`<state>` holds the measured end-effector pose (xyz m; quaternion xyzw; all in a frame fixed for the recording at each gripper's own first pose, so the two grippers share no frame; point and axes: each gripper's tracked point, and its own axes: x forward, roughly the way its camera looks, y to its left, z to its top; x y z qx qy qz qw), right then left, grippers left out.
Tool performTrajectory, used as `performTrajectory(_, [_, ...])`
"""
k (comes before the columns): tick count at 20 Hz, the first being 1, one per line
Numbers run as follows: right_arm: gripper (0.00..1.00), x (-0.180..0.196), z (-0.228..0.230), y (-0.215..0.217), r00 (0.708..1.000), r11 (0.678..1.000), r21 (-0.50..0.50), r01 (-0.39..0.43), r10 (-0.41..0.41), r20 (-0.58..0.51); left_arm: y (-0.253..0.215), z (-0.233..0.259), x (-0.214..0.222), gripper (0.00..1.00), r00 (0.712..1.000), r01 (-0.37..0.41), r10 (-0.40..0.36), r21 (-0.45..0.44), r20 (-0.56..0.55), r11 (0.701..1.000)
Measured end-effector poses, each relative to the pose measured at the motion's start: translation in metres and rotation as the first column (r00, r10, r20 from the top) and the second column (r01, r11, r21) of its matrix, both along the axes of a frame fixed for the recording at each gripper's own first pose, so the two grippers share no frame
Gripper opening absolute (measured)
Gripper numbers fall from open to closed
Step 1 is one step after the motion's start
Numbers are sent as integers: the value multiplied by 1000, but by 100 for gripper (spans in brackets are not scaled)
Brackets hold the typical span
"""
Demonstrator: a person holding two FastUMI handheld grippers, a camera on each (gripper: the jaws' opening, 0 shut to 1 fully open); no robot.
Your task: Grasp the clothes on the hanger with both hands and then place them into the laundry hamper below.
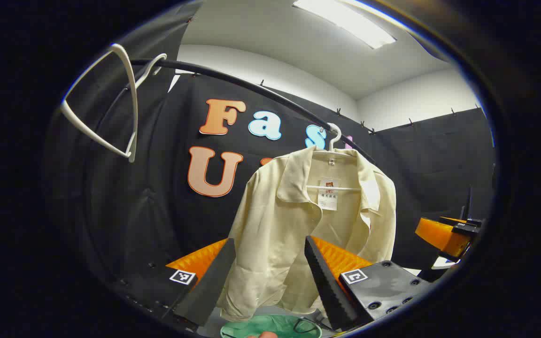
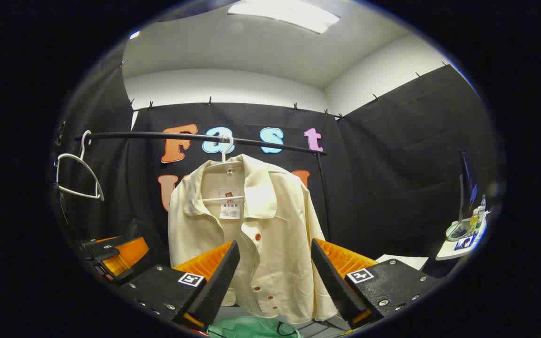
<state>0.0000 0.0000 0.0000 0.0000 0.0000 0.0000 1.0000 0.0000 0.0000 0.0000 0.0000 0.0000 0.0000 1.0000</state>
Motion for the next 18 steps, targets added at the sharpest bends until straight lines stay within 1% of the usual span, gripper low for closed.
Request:
performTrajectory(16, [95,-5,-4,2,1000,1000,-2,0,0,-5,8,4,-2,96,1000,-18,18,37,9,999])
performTrajectory(17, [95,-5,-5,1,1000,1000,-3,2,-2,-6,8,4,-2,100,1000,-19,18,39,9,999])
performTrajectory(18, [95,-6,-5,2,1000,1000,-2,1,-1,-7,9,4,-2,100,1000,-20,20,41,8,999])
